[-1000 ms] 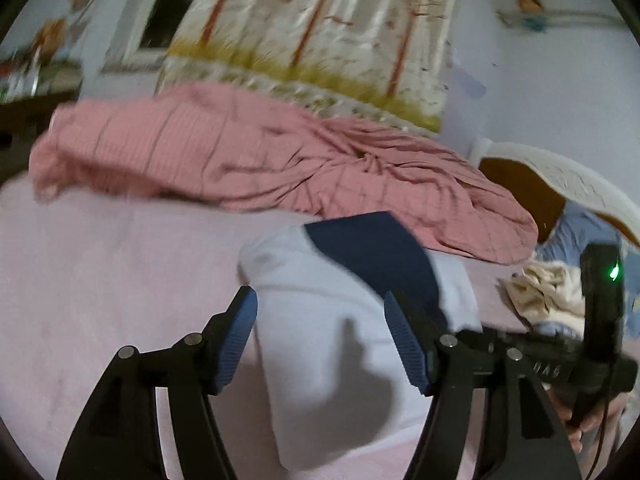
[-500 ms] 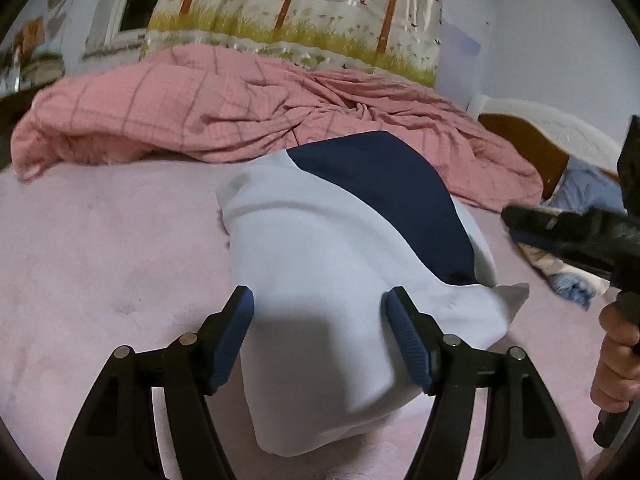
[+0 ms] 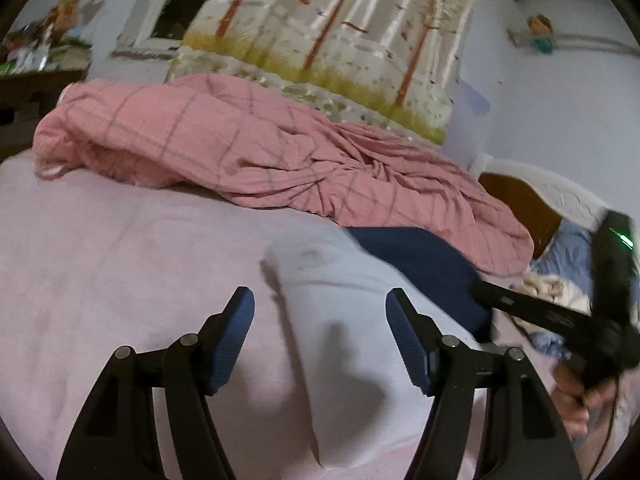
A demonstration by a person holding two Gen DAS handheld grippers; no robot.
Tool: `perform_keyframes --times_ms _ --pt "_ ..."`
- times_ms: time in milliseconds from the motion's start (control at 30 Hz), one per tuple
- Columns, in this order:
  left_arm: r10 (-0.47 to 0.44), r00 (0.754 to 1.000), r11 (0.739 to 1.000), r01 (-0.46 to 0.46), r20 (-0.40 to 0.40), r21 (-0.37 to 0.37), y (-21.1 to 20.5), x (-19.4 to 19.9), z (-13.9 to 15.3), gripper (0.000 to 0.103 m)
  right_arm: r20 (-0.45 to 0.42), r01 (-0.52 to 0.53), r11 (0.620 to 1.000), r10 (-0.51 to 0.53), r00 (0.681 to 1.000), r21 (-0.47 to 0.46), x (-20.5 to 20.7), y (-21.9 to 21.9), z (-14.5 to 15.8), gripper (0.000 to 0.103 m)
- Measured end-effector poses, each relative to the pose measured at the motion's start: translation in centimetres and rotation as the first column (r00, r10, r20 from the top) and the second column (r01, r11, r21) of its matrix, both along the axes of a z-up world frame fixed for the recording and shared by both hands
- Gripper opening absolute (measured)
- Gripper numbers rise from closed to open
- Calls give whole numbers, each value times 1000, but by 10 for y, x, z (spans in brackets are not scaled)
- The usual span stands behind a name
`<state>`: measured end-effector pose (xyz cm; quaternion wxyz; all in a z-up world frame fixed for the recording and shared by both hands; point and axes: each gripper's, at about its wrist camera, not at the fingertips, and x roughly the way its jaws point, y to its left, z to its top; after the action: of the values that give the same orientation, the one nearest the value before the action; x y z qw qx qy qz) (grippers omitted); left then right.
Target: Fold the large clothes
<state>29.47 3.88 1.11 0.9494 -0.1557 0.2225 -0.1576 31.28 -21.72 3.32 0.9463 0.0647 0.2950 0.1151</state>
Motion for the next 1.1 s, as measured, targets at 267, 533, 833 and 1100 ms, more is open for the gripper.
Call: perform_keyframes --times_ms 267,533,833,1100 --pt "-75 991 995 81 -115 49 -31 9 -21 66 -134 100 991 -111 985 -86 0 -13 -55 5" --pt "-104 983 993 111 -151 39 -31 13 -36 68 -128 60 997 -53 990 47 4 -34 -66 6" --pt "-200 939 969 147 -281 -200 -5 26 -58 70 -46 56 997 -54 997 50 19 -39 27 54" --pt "-78 958 984 30 -275 -175 8 18 -50 67 -280 -175 943 93 956 -285 127 86 40 61"
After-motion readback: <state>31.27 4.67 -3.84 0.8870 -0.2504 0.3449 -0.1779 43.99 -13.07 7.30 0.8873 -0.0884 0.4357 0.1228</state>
